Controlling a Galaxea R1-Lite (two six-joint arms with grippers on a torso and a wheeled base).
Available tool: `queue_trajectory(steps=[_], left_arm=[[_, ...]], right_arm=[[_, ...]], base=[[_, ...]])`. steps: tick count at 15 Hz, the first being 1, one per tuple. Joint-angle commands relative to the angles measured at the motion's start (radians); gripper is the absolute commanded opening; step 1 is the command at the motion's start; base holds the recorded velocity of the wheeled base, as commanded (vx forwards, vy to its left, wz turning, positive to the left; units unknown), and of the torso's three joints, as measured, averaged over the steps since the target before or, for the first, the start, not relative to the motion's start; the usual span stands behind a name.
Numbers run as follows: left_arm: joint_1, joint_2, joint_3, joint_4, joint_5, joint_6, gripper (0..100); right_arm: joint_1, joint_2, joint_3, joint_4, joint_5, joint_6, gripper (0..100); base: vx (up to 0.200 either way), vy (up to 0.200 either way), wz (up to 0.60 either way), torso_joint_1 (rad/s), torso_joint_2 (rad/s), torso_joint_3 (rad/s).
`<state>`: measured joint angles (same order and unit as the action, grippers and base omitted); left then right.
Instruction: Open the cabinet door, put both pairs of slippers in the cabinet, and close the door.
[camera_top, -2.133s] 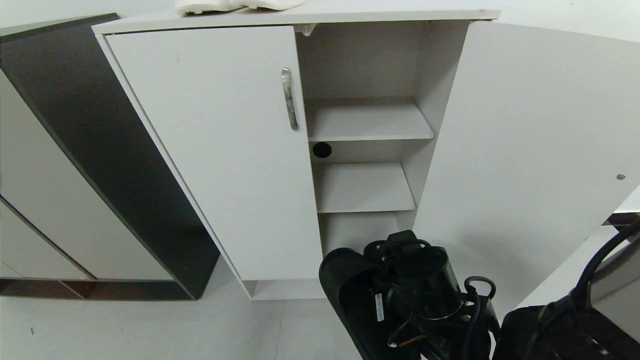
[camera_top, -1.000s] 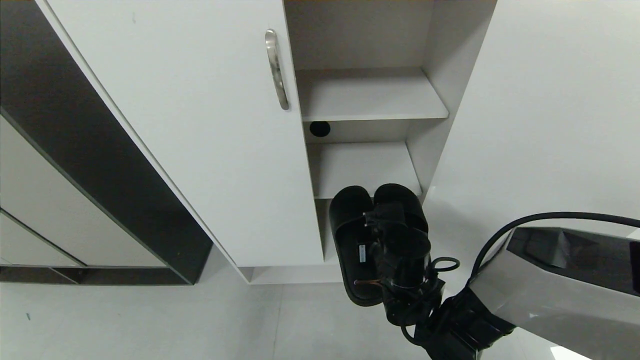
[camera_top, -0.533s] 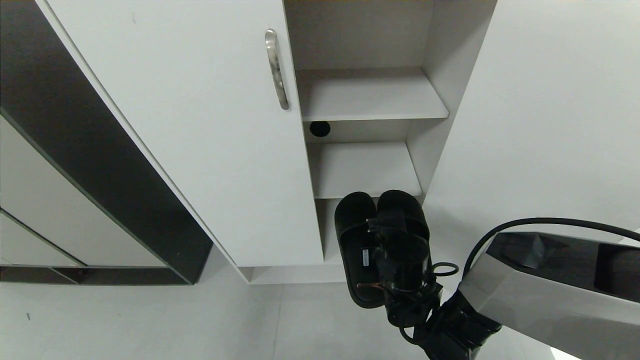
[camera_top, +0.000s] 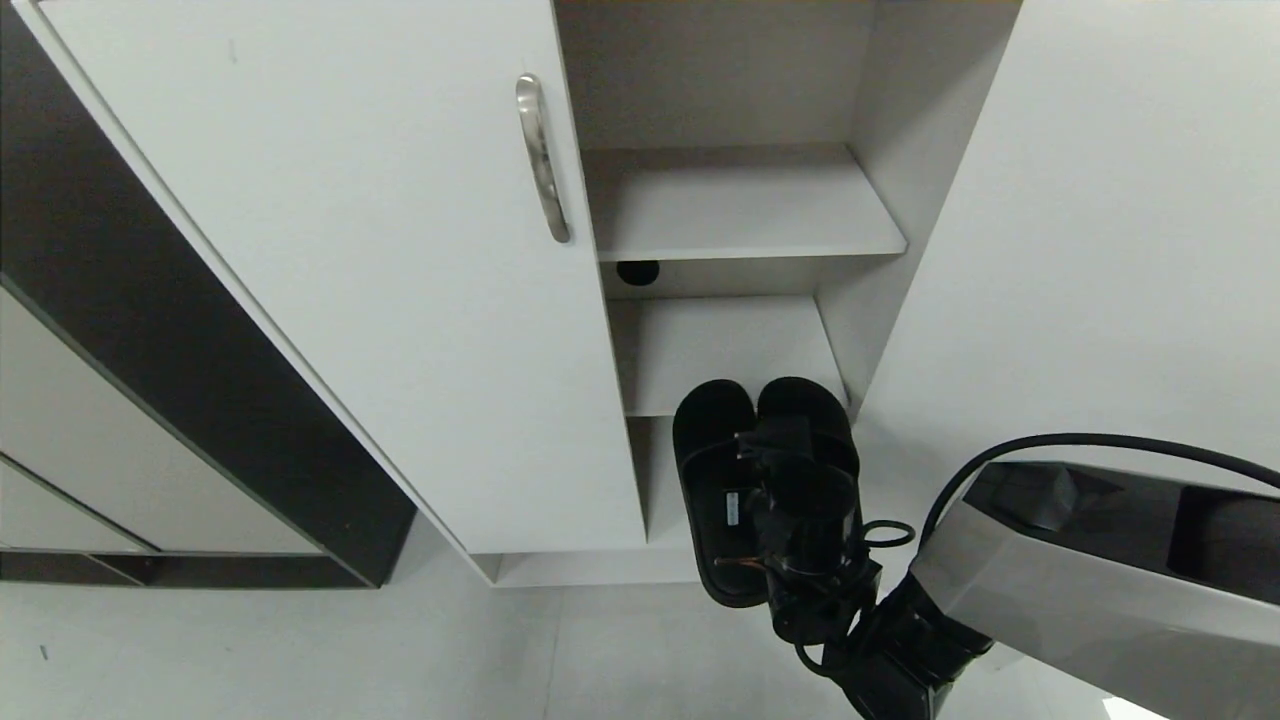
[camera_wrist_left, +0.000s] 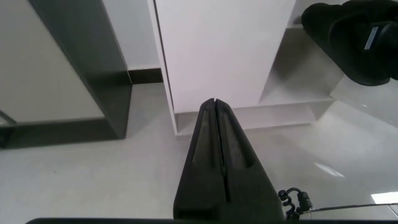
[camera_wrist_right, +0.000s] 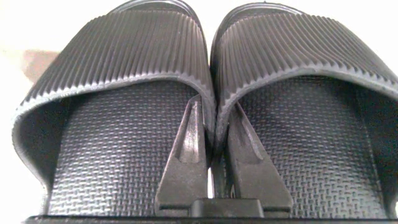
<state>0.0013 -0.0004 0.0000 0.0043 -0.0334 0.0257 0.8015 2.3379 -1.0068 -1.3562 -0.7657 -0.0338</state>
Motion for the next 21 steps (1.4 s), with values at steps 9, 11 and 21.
queue_trajectory(steps=[9, 11, 21], left_arm=[[0.0, 0.0, 0.0, 0.0, 0.0, -0.004, 0], [0.0, 0.0, 0.0, 0.0, 0.0, -0.004, 0], [0.0, 0.0, 0.0, 0.0, 0.0, -0.003, 0]], right_arm=[[0.004, -0.006, -0.015, 0.0, 0.002, 0.008, 0], [0.004, 0.0, -0.038, 0.008, 0.002, 0.008, 0], [-0.061, 0.113, -0.378, 0.207, 0.009, 0.015, 0]], base=[[0.133, 0.0, 0.0, 0.002, 0.0, 0.002], [0.0, 0.0, 0.0, 0.0, 0.0, 0.0], [0.0, 0.0, 0.0, 0.0, 0.0, 0.0]])
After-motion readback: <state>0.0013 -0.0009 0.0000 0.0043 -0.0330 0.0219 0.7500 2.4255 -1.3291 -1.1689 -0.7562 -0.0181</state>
